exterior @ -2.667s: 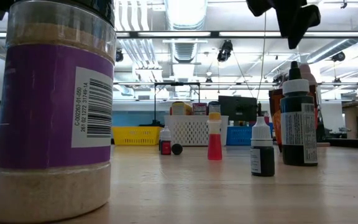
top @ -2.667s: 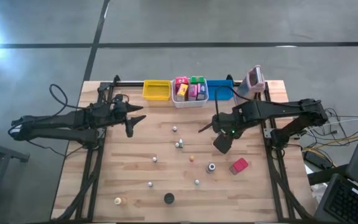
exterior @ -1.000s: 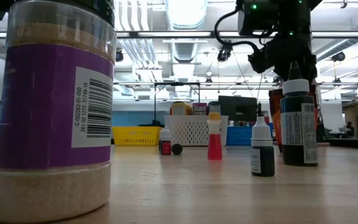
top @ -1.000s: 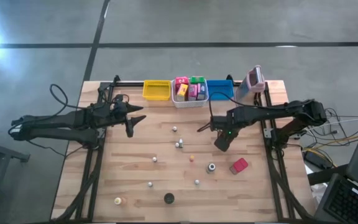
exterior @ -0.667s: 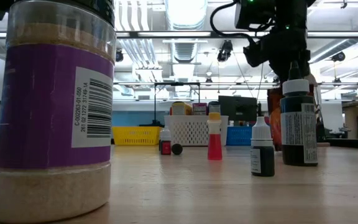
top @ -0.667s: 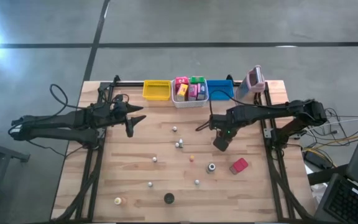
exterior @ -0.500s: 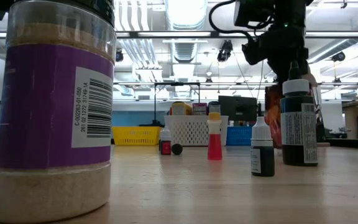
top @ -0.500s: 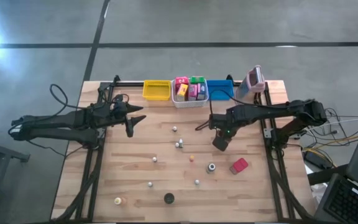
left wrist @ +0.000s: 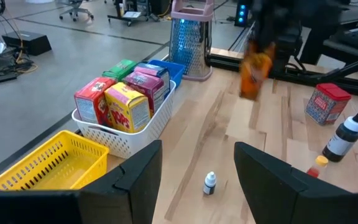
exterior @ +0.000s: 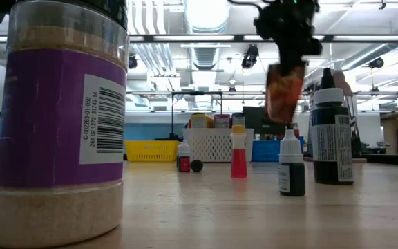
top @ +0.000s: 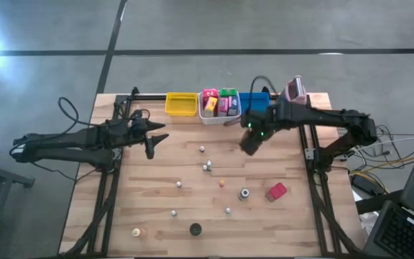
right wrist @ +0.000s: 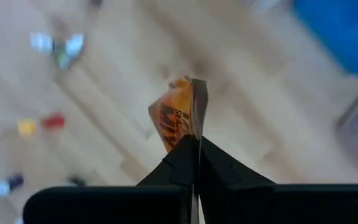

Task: Pick & Place Kitchen Items
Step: Put the orange seasoning pack into the blue basket

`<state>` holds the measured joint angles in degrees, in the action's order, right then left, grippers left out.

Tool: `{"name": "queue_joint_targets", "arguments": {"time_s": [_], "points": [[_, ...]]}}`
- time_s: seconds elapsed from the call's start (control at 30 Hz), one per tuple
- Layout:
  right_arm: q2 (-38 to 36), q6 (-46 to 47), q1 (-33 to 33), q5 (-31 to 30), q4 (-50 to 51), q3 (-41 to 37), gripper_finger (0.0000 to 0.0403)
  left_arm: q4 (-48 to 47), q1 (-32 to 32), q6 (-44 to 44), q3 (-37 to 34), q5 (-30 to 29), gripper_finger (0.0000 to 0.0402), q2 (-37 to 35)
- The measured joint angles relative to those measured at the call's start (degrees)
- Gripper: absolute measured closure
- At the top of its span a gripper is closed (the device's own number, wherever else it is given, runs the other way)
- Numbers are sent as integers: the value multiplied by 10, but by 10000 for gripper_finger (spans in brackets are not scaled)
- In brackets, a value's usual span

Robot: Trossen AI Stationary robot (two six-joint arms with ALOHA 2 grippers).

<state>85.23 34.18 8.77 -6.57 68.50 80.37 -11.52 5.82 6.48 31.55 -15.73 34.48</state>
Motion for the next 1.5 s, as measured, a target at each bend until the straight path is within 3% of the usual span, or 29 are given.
{"name": "queue_joint_targets", "arguments": {"time_s": [0.17,0.4,0.77,0.93,1.13,1.5], "points": [[3,-48,56,-31,13,81,395,5,0,0,0,0,195,0],[39,-131,174,-44,17,133,395,5,0,6,0,0,195,0],[169,-375,306,8,44,244,395,3,1,22,0,0,195,0],[214,-407,358,13,89,281,395,1,1,30,0,0,195,0],[229,-436,390,28,68,274,395,1,1,28,0,0,195,0],[229,-475,396,56,-38,190,395,-1,1,28,0,0,195,0]]}}
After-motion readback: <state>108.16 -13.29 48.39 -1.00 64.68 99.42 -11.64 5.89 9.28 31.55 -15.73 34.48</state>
